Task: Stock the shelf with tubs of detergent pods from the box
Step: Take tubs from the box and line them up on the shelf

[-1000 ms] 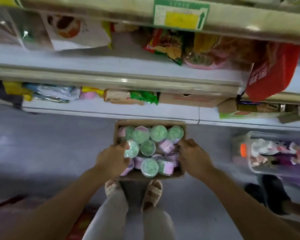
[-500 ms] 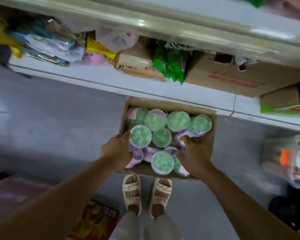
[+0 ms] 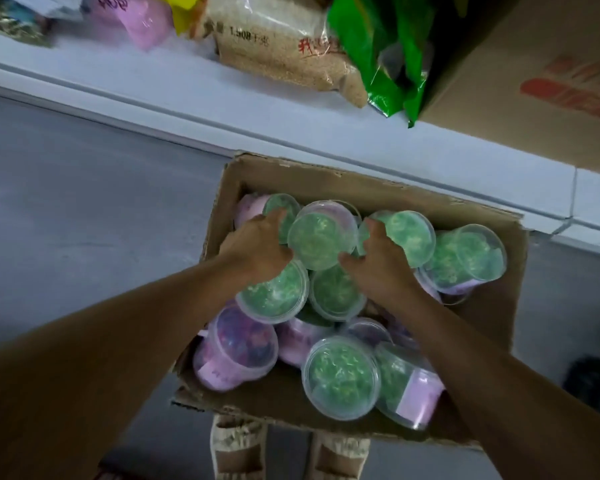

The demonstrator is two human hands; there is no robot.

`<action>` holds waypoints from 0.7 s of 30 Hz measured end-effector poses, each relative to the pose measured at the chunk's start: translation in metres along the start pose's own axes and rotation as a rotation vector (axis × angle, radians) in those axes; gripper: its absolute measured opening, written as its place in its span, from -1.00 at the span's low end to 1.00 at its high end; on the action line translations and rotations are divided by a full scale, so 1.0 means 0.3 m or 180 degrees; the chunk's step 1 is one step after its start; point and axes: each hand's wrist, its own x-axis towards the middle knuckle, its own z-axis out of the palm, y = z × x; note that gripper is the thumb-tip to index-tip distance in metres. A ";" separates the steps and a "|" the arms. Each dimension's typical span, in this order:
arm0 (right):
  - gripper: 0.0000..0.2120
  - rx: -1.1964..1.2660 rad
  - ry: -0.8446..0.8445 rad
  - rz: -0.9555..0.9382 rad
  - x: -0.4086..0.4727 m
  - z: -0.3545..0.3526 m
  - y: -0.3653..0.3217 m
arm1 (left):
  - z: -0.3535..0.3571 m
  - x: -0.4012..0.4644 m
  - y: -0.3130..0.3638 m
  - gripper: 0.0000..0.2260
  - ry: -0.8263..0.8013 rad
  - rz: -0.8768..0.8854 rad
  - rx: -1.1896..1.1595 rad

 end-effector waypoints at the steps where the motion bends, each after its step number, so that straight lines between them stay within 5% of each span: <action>1: -0.35 0.0079 -0.0040 0.0047 0.036 0.014 0.011 | 0.014 0.037 0.006 -0.46 -0.0009 -0.0032 -0.0132; 7: -0.40 0.0681 -0.0225 0.0240 0.147 0.101 0.059 | 0.093 0.137 0.045 -0.62 -0.0178 -0.0310 -0.0964; 16: -0.53 0.0759 0.0219 -0.0124 0.012 0.069 0.026 | 0.080 0.039 0.079 -0.98 0.0131 -0.0427 -0.2378; 21: -0.71 0.1228 0.0743 -0.0564 -0.096 0.013 -0.030 | 0.034 -0.111 0.114 -0.84 0.0421 -0.0411 -0.3425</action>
